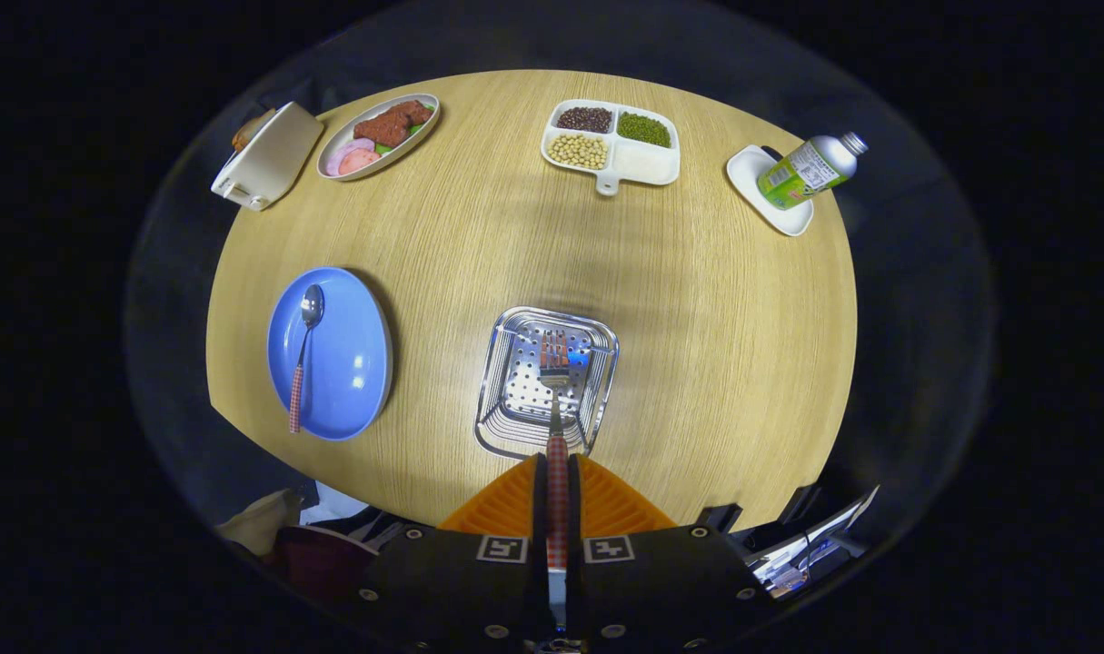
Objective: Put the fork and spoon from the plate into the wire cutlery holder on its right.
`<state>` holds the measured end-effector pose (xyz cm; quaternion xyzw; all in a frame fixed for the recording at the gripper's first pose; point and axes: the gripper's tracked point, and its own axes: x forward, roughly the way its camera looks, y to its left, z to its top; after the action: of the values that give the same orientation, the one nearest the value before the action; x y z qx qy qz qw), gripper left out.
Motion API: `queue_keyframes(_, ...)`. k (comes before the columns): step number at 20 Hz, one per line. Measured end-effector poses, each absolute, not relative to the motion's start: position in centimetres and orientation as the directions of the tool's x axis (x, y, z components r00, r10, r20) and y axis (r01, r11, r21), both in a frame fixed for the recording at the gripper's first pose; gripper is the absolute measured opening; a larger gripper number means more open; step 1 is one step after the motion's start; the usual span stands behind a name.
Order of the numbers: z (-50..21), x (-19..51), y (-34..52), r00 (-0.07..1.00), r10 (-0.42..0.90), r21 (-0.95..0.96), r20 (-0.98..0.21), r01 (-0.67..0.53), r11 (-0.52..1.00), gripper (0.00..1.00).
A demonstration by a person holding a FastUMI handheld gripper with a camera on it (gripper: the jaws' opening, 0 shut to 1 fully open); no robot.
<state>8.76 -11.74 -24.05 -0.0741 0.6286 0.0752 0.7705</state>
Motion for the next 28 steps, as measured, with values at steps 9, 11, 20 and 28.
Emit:
queue_keyframes(9,-22.1,10.0,-10.3,0.339,0.084,0.026,-0.937,-0.173,0.985,0.25)
queue_keyframes(11,-21.4,9.9,-9.7,0.383,0.103,0.037,-0.918,-0.178,0.983,0.32)
queue_keyframes(20,-15.2,10.6,-5.2,0.664,0.174,0.048,-0.727,-0.204,0.978,0.98)
queue_keyframes(28,-10.2,9.9,4.0,0.847,0.25,0.032,-0.469,-0.267,0.963,0.98)
